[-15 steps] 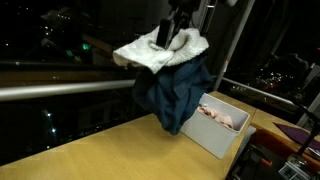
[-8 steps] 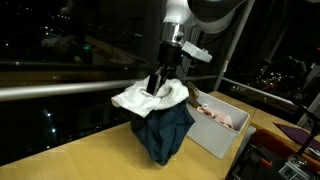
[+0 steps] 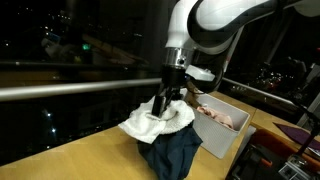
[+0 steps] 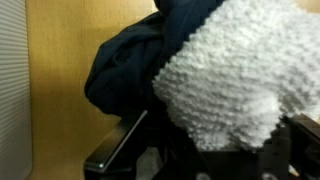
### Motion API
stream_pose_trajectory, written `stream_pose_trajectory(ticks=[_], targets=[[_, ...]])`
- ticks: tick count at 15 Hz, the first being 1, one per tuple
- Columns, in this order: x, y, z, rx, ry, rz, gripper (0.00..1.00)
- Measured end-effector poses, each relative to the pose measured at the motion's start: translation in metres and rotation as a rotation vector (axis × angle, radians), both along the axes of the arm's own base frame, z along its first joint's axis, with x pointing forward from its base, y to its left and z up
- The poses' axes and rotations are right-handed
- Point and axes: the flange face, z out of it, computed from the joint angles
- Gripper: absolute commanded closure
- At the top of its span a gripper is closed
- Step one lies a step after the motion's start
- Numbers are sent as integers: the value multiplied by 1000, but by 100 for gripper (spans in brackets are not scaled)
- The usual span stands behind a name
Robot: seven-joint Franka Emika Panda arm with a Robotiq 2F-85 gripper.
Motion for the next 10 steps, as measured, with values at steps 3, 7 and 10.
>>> stream_pose_trajectory(ticks=[3,7,10], targets=[[-1,0,0,2,2,-2,39],[5,-19,8,-3,-8,-30,10],[12,-59,19,-18,-19,-76,0]])
